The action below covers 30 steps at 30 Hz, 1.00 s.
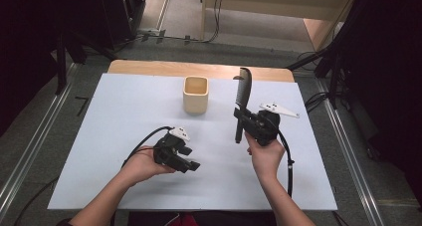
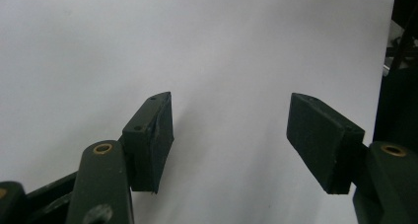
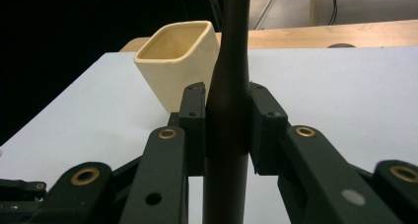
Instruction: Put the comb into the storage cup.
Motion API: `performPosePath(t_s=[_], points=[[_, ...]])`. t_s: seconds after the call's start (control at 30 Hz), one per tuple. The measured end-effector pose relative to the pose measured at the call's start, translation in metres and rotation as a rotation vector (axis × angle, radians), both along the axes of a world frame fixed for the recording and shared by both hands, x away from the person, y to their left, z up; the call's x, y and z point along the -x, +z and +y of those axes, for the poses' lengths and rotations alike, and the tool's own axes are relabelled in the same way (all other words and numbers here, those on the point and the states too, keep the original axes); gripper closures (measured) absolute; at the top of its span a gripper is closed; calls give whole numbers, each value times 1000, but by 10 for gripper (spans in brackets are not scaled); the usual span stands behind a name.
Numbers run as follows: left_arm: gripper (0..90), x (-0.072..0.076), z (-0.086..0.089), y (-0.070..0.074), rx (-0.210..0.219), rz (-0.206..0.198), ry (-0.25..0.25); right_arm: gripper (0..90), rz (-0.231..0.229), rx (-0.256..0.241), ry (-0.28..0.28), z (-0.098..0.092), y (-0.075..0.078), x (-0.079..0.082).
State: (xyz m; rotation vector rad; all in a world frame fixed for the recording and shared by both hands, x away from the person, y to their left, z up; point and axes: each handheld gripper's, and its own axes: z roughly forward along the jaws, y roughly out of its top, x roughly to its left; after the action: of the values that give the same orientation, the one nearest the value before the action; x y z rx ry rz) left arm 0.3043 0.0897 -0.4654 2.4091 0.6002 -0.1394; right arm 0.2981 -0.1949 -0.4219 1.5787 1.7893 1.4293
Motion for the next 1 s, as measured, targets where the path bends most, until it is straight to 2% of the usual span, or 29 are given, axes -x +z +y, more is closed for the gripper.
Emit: performPosePath(t_s=[0.53, 1.0], points=[[355, 3, 35, 2, 6, -19, 64, 699, -9, -4, -5, -1, 3, 0], [355, 11, 60, 1, -5, -27, 108, 700, -14, -3, -5, 0, 4, -1]])
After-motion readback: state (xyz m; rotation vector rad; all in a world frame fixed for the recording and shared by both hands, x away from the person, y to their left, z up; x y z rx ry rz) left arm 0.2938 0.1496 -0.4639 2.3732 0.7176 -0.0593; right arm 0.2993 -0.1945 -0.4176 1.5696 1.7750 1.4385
